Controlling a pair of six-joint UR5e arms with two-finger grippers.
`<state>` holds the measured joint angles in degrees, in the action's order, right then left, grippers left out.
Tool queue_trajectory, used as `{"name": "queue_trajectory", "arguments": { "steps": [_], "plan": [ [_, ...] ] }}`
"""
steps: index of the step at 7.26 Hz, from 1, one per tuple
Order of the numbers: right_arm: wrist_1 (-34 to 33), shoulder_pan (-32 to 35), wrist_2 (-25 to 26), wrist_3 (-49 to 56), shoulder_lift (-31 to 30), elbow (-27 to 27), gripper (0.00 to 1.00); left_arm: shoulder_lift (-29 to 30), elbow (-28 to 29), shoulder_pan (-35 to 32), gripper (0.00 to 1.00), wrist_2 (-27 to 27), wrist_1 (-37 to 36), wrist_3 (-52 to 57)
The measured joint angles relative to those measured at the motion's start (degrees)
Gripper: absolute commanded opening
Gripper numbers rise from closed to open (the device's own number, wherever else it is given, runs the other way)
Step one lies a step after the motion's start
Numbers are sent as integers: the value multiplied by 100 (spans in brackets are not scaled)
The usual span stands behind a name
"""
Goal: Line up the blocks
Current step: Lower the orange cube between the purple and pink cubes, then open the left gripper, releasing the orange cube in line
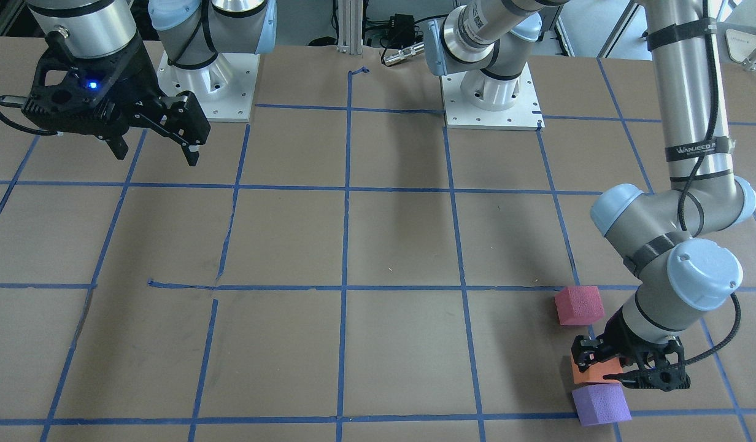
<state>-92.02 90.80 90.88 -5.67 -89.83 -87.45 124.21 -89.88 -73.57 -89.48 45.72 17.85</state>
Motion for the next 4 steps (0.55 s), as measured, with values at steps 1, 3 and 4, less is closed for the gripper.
{"name": "queue_trajectory", "arguments": {
  "steps": [1, 3, 4],
  "plan": [
    [0, 0, 0, 2, -1, 0, 100, 11, -36, 7, 24, 0, -52, -22],
    [0, -1, 0, 0, -2, 0, 100, 17, -114, 21, 24, 1, -139, -44],
    [0, -1, 0, 2, -1, 0, 100, 5, -170, 31, 24, 3, -170, -49]
  ]
}}
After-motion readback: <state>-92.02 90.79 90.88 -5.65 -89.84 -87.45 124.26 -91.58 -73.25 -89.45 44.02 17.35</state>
